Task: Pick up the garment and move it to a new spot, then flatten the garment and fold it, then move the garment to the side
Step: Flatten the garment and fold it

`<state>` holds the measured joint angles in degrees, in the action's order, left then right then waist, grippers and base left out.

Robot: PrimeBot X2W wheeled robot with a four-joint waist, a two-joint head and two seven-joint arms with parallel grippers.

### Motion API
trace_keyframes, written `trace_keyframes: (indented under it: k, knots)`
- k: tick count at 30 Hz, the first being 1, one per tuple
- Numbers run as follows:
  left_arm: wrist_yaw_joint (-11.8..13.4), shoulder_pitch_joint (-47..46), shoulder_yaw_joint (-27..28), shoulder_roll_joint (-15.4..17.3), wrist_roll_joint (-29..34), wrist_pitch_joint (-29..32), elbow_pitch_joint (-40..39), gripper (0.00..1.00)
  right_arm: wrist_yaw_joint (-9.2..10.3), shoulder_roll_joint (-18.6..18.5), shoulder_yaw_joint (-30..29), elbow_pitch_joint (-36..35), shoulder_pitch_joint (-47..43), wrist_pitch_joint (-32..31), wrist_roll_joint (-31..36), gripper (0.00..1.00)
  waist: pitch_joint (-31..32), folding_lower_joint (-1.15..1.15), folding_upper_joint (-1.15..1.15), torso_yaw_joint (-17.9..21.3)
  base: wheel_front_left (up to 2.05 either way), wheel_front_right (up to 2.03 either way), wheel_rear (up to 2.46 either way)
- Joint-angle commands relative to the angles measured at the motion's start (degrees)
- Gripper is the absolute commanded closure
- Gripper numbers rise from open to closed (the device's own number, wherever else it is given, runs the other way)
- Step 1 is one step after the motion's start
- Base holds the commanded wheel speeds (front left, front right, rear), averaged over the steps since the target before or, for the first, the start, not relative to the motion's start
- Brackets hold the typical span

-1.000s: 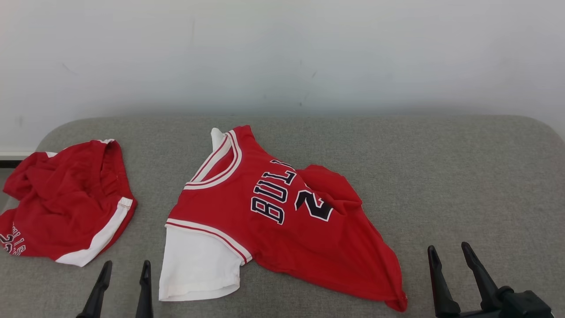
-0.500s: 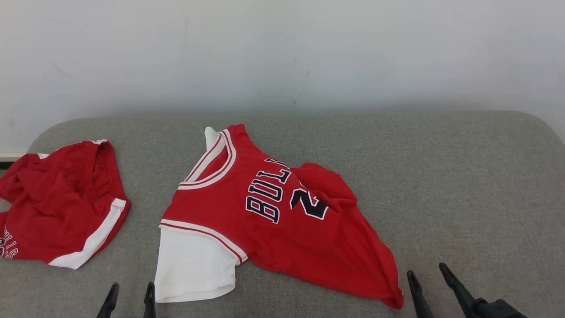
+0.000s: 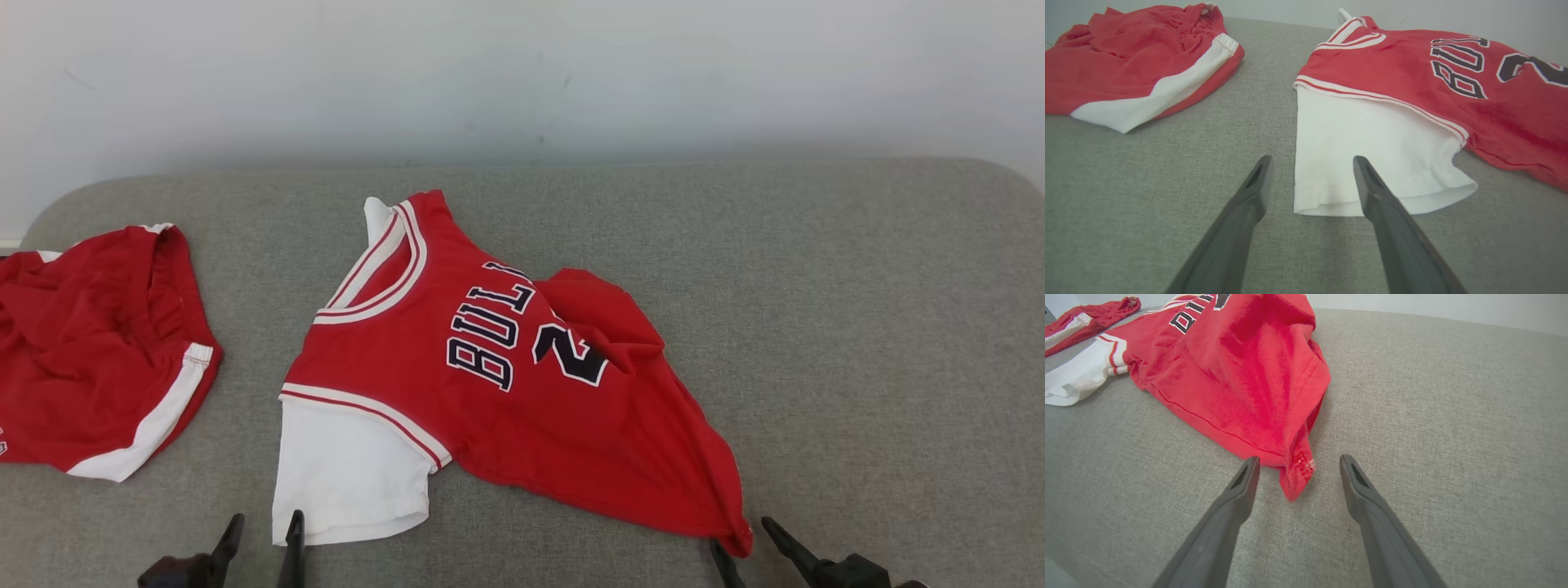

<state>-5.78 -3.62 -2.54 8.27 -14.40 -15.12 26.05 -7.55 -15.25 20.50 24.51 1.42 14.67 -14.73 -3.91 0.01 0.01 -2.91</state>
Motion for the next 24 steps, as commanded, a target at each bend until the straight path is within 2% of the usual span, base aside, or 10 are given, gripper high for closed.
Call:
trace_keyframes:
  k: [1,5,16,17,18,19,20,21,24]
  knots:
    - [-0.4,-2.2,-0.1,0.2,-0.1,0.0,2.6,0.00,0.15,-0.1,1.0,1.1,1.5,0.4,-0.3,0.00,-0.8,-0.01,-0.01,0.4,0.00,0.00,0.00]
    - [-1.0,-5.4,-0.2,0.0,-0.5,0.0,7.5,0.00,0.15,0.1,2.8,2.8,3.6,0.6,-0.2,0.00,-1.3,-0.01,-0.01,0.8,0.00,0.00,0.00]
    - [-1.4,-9.4,-0.2,-0.5,-1.5,0.0,17.5,0.00,0.15,0.3,3.8,1.6,5.3,0.6,0.1,0.00,-2.6,-0.01,-0.01,1.4,0.00,0.00,0.00]
    - [-1.4,-9.4,-0.2,-0.7,-1.6,0.1,18.6,0.00,0.14,0.3,4.2,1.7,5.4,0.6,0.3,0.17,-2.6,-0.01,-0.01,1.4,0.00,0.00,0.00]
    - [-1.4,-9.5,-0.2,-0.9,-1.9,0.2,19.6,0.00,0.15,0.5,4.4,1.7,5.4,0.6,0.3,0.64,-2.7,-0.01,-0.01,1.4,0.00,0.00,0.00]
    - [-1.5,-9.5,-0.4,-1.3,-2.4,0.4,21.2,0.00,0.15,0.6,4.5,1.7,5.4,0.6,0.3,0.69,-2.7,-0.01,-0.01,1.4,0.00,0.00,0.00]
    - [-1.4,-9.7,-0.8,-1.5,-2.7,0.5,22.7,0.05,0.14,0.7,4.9,1.6,5.5,0.6,0.4,0.84,-2.8,-0.01,-0.01,1.4,0.00,0.00,0.00]
    - [-1.5,-10.0,-1.2,-1.6,-3.0,0.6,23.7,1.00,0.15,0.9,5.1,1.4,5.5,0.6,0.1,1.00,-2.8,-0.01,-0.01,1.3,0.00,0.00,0.00]
    - [-1.6,-11.1,-2.4,-2.3,-4.8,0.6,24.6,1.00,0.15,0.6,5.2,0.9,5.3,0.6,-0.5,1.00,-2.9,-0.01,-0.01,1.1,0.00,0.00,0.00]
